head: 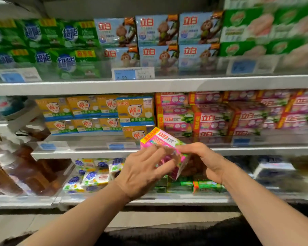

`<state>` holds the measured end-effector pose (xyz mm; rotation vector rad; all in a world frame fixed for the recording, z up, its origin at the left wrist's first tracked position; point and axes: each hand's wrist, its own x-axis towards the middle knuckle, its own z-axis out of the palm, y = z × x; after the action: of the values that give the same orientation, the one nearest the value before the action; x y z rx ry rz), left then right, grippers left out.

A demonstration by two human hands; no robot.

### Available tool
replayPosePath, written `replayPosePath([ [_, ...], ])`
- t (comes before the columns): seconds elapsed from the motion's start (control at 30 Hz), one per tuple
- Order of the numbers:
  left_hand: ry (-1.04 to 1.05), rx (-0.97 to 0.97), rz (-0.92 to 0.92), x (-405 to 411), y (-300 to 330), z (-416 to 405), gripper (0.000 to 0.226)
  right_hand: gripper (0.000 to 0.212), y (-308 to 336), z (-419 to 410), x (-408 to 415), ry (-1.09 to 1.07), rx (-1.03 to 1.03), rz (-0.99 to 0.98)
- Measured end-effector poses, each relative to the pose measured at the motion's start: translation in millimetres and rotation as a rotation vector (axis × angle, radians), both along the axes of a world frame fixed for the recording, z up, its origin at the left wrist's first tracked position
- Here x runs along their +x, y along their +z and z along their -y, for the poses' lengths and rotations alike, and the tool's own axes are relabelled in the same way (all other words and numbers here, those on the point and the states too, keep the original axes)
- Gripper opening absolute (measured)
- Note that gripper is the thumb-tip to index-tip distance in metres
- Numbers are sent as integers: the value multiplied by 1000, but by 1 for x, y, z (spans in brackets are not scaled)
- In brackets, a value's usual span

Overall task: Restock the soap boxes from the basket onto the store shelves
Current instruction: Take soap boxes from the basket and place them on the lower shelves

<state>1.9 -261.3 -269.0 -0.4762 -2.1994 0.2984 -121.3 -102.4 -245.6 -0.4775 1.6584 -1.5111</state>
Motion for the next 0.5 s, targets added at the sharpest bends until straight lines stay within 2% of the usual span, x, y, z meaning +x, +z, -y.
replayPosePath([
  [0.1,-26,51,-21,-17,1,-16,43,48,10,-19,4,-122,-14,-71],
  [0.2,-80,179,48,-30,7,-29,41,46,24,-33,2,-234,0,-134],
  [0.33,-77,207,246,-45,13,-45,66,17,43,-56,-15,-349,27,-216],
  [0.43,-77,237,338,-54,18,-53,65,48,51,-75,-35,-468,32,-304],
  [0.5,-9,298,358,-59,18,-51,67,51,55,-87,-47,-539,23,-343],
])
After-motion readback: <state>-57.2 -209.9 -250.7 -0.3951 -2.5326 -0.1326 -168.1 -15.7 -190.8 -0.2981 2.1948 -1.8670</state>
